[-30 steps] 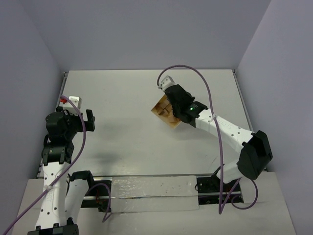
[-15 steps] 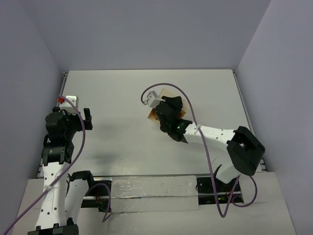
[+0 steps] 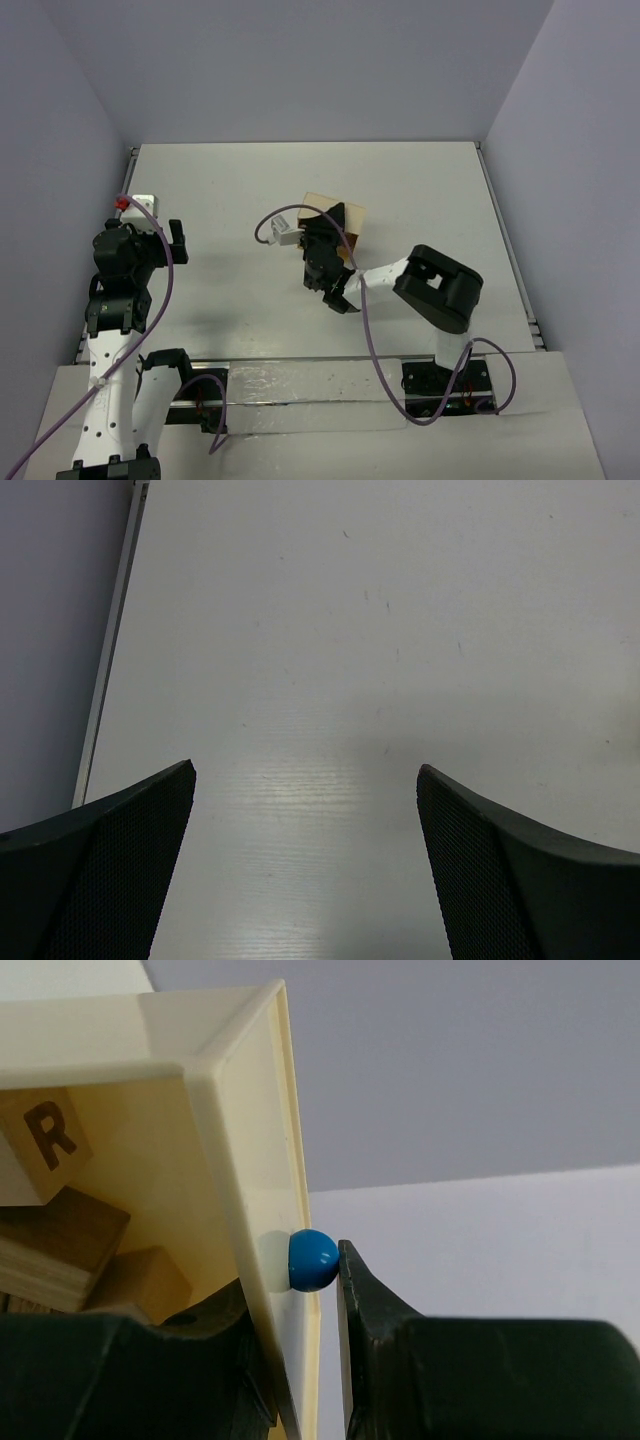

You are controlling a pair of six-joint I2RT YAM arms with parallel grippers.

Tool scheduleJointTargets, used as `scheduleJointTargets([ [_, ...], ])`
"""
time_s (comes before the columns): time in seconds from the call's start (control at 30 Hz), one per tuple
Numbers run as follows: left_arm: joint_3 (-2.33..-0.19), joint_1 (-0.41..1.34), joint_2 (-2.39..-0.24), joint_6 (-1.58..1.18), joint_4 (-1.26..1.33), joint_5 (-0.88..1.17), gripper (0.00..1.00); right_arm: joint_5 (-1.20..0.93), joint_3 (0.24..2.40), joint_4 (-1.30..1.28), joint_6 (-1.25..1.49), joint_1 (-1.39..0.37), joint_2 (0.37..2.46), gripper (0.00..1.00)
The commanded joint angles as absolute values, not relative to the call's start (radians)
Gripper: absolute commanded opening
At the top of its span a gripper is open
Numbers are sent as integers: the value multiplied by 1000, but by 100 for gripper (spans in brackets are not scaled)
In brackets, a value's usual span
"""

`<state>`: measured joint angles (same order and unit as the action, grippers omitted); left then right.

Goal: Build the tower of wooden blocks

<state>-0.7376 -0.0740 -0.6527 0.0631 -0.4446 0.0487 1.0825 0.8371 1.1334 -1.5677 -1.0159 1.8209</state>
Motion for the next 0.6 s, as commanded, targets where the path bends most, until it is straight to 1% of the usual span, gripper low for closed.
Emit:
scheduleJointTargets([
  [0.0,-769,-83,-655,49,-390,32,98,1109,825,1764,-1746,-1045,1858,0],
  [0.27,-768,-82,-655,49,-388,21,98,1075,829,1768,-1760,-1058,1904,0],
  [0.57,-767,-82,-655,48,-385,13,97,951,905,1769,-1952,-1084,2010,0],
])
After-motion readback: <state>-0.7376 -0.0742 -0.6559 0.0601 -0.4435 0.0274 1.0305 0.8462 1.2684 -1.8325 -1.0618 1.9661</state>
